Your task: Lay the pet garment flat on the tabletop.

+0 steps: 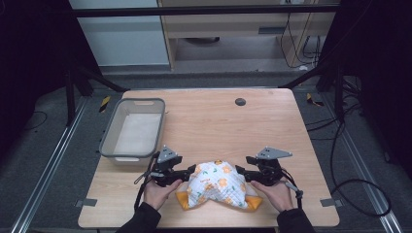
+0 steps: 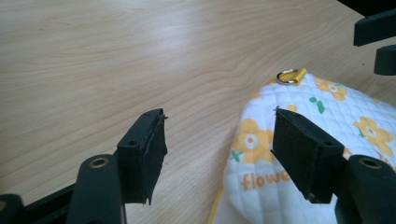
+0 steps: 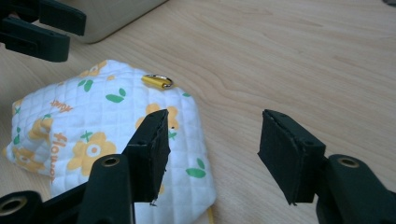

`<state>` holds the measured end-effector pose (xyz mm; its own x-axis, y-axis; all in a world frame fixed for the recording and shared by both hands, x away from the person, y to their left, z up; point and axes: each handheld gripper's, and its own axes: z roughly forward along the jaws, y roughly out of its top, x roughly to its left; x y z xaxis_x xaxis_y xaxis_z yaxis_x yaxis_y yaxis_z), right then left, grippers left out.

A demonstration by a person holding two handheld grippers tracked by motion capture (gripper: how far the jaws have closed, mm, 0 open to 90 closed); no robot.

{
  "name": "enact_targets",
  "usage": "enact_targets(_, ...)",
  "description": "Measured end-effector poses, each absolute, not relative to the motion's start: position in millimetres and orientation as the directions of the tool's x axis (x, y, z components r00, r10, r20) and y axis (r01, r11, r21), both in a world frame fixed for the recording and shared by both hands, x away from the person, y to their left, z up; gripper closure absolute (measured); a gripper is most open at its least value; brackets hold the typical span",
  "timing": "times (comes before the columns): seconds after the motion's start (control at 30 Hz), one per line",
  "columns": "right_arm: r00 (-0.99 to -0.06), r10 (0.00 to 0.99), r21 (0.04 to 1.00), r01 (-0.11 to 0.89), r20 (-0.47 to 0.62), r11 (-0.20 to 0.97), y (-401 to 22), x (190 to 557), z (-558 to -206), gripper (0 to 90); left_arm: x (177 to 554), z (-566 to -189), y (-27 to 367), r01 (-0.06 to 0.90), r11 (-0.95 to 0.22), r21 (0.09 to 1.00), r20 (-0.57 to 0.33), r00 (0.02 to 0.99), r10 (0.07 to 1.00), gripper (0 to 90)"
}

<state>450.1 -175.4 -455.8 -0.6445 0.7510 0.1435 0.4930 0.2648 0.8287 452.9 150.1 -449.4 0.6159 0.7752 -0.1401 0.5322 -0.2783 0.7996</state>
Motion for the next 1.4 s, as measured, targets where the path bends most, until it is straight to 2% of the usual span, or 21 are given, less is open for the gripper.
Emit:
enact_targets(0.4,-0.682,0.714,0.788,0.523,0.158,0.325,-163.1,449.6,-471.6,46.3,452.9,-466.7,131.7,0.549,-0.36,0.754,-0.121,0.655,0.746,28.1)
enact_targets(0.67,-0.699,0.696,0.759,0.541,0.167,0.362,-158.3,448.5,-483.0,56.4,452.1,-482.5,126.1,0.57,-0.392,0.722,-0.12,0.661,0.741,26.4)
enact_targets(0.8,-0.707,0.688,0.751,0.541,0.163,0.379,-157.2,448.9,-484.7,65.2,451.9,-486.0,125.1,0.573,-0.392,0.719,-0.138,0.671,0.728,33.9)
enact_targets(0.83,-0.703,0.694,0.745,0.545,0.156,0.385,-157.3,449.2,-485.3,70.9,451.9,-486.6,125.0,0.576,-0.394,0.716,-0.146,0.676,0.722,43.0)
enact_targets(0.87,-0.703,0.694,0.745,0.545,0.156,0.385,-157.3,449.2,-485.3,70.9,451.8,-487.2,124.8,0.578,-0.395,0.714,-0.156,0.682,0.715,43.0)
enact_targets(1.03,-0.701,0.699,0.738,0.545,0.14,0.399,-156.2,449.8,-486.3,86.1,451.6,-489.1,124.4,0.579,-0.411,0.705,-0.153,0.689,0.708,66.2)
enact_targets(1.13,-0.706,0.694,0.74,0.541,0.141,0.4,-155.7,449.8,-485.3,88.1,451.4,-489.2,125.1,0.576,-0.411,0.707,-0.146,0.687,0.712,78.0)
enact_targets(1.3,-0.706,0.692,0.743,0.543,0.151,0.391,-157.2,450.0,-480.1,88.9,449.5,-485.4,126.7,0.55,-0.428,0.717,-0.123,0.705,0.699,86.0)
enact_targets(1.4,-0.704,0.694,0.752,0.538,0.152,0.381,-159.2,448.1,-475.5,89.0,448.8,-481.1,128.7,0.553,-0.407,0.727,-0.143,0.701,0.699,87.2)
